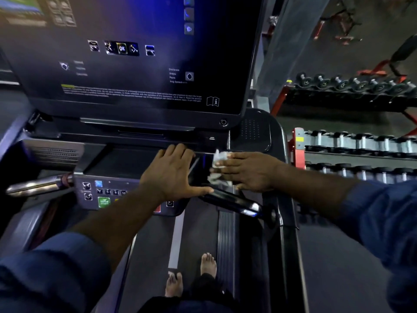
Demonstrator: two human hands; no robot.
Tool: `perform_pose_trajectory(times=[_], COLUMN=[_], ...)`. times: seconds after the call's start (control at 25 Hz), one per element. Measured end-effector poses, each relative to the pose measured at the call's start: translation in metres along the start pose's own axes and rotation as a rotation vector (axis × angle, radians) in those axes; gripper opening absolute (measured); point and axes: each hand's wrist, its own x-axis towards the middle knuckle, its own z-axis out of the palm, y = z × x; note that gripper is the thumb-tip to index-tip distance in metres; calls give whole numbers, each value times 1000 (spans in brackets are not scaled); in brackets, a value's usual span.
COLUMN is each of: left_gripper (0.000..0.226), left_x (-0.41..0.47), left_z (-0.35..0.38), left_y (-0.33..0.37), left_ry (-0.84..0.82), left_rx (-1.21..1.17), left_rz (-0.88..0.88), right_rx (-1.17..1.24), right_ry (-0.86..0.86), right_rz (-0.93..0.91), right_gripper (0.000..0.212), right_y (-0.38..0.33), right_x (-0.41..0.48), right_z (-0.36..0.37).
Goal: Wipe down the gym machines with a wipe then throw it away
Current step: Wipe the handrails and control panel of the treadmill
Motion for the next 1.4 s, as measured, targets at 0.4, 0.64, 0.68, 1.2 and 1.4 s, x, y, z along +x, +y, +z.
perform_pose_trajectory(times=[0.4,0.64,0.68,1.2,1.4], left_gripper=[122,118,120,118,116], left_x=[3,6,6,5,4], left_z=[-7,-9,-9,-8,-4], left_y=[-1,2,2,1,-1], left_ry=[-44,-98,-119,-137,-109], left_rx=[-38,-90,-91,-75,-92], left_rz=[6,20,21,28,39], right_rx=[95,41,38,84,-46], right_ry=[158,293,287,74,244], right_rz=[152,-4,-89,-185,65], right_gripper=[66,52,49,40,36], right_y=[-6,-24,-19,5,-9], right_x=[23,35,32,3,40], right_z=[3,18,19,-4,-6])
